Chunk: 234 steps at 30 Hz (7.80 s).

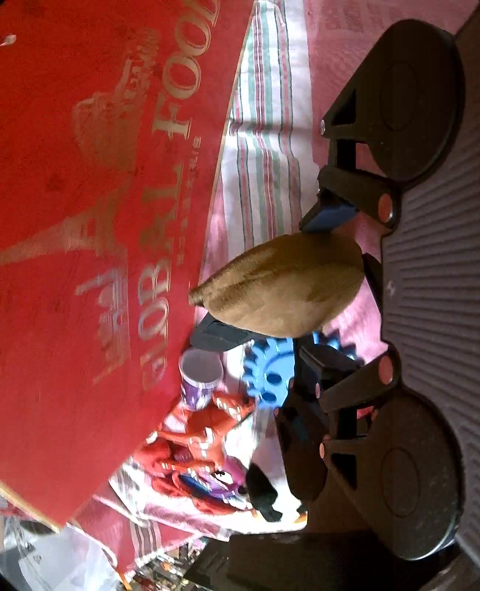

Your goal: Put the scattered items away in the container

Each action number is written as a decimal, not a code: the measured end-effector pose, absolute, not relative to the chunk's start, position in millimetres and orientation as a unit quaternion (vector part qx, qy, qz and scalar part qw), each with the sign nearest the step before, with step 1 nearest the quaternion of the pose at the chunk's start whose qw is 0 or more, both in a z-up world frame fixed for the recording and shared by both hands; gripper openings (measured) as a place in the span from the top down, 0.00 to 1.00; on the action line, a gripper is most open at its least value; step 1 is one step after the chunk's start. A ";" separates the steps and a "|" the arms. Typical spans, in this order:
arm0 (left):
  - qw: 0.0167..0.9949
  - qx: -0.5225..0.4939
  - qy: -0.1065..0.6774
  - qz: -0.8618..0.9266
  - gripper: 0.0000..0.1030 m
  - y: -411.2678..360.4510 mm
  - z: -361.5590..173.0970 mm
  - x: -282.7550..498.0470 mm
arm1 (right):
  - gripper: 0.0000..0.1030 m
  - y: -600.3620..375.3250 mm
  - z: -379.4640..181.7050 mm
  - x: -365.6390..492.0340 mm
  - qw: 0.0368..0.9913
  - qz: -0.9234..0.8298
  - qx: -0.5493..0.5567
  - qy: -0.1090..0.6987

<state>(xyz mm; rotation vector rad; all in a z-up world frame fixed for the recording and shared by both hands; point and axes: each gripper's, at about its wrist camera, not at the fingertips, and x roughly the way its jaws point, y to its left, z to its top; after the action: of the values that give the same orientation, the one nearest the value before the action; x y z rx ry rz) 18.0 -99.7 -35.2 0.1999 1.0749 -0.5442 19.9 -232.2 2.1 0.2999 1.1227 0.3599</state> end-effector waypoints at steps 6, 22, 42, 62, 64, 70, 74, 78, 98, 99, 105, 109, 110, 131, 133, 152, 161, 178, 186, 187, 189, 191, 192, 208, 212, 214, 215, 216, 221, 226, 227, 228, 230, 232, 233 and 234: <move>0.815 0.051 0.516 -0.259 0.34 -85.0 -27.1 1.9 | 0.33 -208.7 -3.6 14.7 0.801 0.191 0.161 0.544; 0.855 0.034 0.477 -0.200 0.28 -61.0 -12.2 -2.1 | 0.42 -188.3 25.5 30.9 0.824 0.195 0.113 0.520; 0.867 0.056 0.450 -0.207 0.40 -64.4 0.9 -4.2 | 0.48 -190.5 29.1 34.3 0.821 0.181 0.105 0.531; 0.877 0.043 0.450 -0.165 0.30 -61.4 -2.5 10.5 | 0.70 -182.6 26.4 56.2 0.824 0.162 0.128 0.528; 0.867 0.025 0.457 -0.196 0.47 -58.5 -1.2 9.3 | 0.70 -189.4 26.2 52.8 0.822 0.163 0.140 0.528; 0.853 0.062 0.459 -0.241 0.61 -65.0 -4.0 -4.1 | 0.64 -207.1 22.1 42.8 0.810 0.147 0.158 0.545; 0.854 0.065 0.461 -0.233 0.64 -61.8 -6.1 0.1 | 0.50 -208.4 19.0 50.8 0.813 0.126 0.150 0.548; 0.854 0.051 0.468 -0.221 0.65 -54.2 -2.7 4.3 | 0.48 -199.8 13.7 61.5 0.818 0.125 0.144 0.543; 0.851 0.115 0.447 -0.252 0.65 -87.4 -2.7 6.2 | 0.48 -220.7 5.3 52.8 0.802 0.097 0.204 0.554; 0.850 0.112 0.449 -0.253 0.65 -86.8 -2.5 7.4 | 0.48 -220.8 4.9 53.9 0.802 0.095 0.205 0.553; 0.848 0.104 0.454 -0.255 0.65 -83.5 -1.8 10.0 | 0.47 -212.6 -3.4 67.5 0.797 0.086 0.207 0.560; 0.846 0.089 0.467 -0.241 0.48 -77.3 -4.0 14.4 | 0.60 -210.9 -10.5 68.3 0.793 0.088 0.220 0.562; 0.847 0.086 0.469 -0.234 0.43 -75.5 -5.1 15.7 | 0.61 -209.6 -9.7 67.9 0.795 0.089 0.214 0.561; 0.837 0.109 0.469 -0.260 0.60 -96.6 4.6 0.0 | 0.66 -214.7 9.0 49.9 0.811 0.074 0.205 0.542; 0.837 0.107 0.468 -0.261 0.60 -94.4 8.3 -0.5 | 0.66 -216.2 11.7 46.5 0.812 0.072 0.208 0.541; 0.847 0.120 0.422 -0.300 0.60 -102.2 53.4 -22.9 | 0.66 -222.4 66.7 7.9 0.849 0.053 0.189 0.490; 0.850 0.106 0.392 -0.337 0.59 -99.9 76.2 -30.1 | 0.66 -223.1 97.9 -6.1 0.868 0.035 0.167 0.467; 0.892 0.103 0.287 -0.335 0.56 -104.4 186.5 -23.9 | 0.65 -229.9 211.8 -3.5 0.925 0.089 0.121 0.349; 0.891 0.146 0.263 -0.341 0.54 -180.2 229.9 53.6 | 0.65 -289.1 247.5 63.7 0.945 0.059 0.110 0.301; 0.889 0.148 0.266 -0.342 0.54 -188.9 231.4 61.9 | 0.65 -297.6 247.7 71.9 0.945 0.057 0.115 0.300; 0.888 0.150 0.271 -0.341 0.54 -203.3 233.1 75.6 | 0.65 -309.9 246.6 87.4 0.946 0.050 0.117 0.299; 0.885 0.147 0.278 -0.342 0.54 -212.9 227.0 91.0 | 0.65 -321.9 244.0 98.6 0.946 0.047 0.120 0.298; 0.885 0.148 0.281 -0.341 0.53 -219.2 225.7 96.5 | 0.64 -326.3 242.0 102.5 0.945 0.047 0.121 0.299; 0.894 0.172 0.343 -0.232 0.01 -198.9 186.1 130.4 | 0.09 -365.0 203.8 110.8 0.943 0.019 0.167 0.286; 0.896 0.173 0.337 -0.231 0.01 -190.9 189.3 123.3 | 0.09 -352.3 202.5 108.9 0.943 0.029 0.159 0.291; 0.897 0.176 0.335 -0.229 0.01 -188.2 189.2 120.1 | 0.09 -344.3 202.0 107.5 0.943 0.033 0.152 0.295; 0.897 0.178 0.334 -0.229 0.01 -186.1 188.5 117.0 | 0.09 -340.5 202.1 106.4 0.943 0.035 0.149 0.297; 0.897 0.180 0.333 -0.227 0.01 -184.1 188.7 114.5 | 0.09 -336.9 202.3 105.1 0.943 0.038 0.147 0.297; 0.900 0.184 0.329 -0.219 0.01 -170.9 190.5 100.3 | 0.09 -320.0 206.5 93.2 0.943 0.058 0.141 0.295; 0.901 0.188 0.326 -0.214 0.01 -146.0 196.5 79.2 | 0.09 -299.1 215.2 71.6 0.943 0.101 0.139 0.285; 0.902 0.189 0.326 -0.211 0.01 -138.7 197.3 73.9 | 0.09 -294.2 217.2 67.0 0.944 0.108 0.135 0.282; 0.902 0.188 0.327 -0.208 0.01 -130.5 197.9 68.1 | 0.09 -288.9 219.0 62.8 0.944 0.116 0.133 0.280; 0.904 0.181 0.330 -0.204 0.01 -113.7 198.5 57.1 | 0.09 -276.5 221.6 54.3 0.941 0.141 0.129 0.278; 0.905 0.171 0.336 -0.196 0.01 -94.9 196.0 45.2 | 0.09 -262.1 222.2 46.7 0.937 0.167 0.124 0.279; 0.906 0.166 0.339 -0.191 0.01 -86.2 193.8 39.7 | 0.09 -254.5 221.2 43.6 0.936 0.178 0.121 0.280; 0.907 0.161 0.342 -0.184 0.01 -76.6 190.4 33.7 | 0.09 -245.9 219.3 40.7 0.934 0.188 0.118 0.280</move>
<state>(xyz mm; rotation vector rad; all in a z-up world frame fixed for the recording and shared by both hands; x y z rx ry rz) 33.7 -76.6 190.4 0.3332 0.7051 -0.3792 40.7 -245.9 219.3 0.2413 0.5736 0.3838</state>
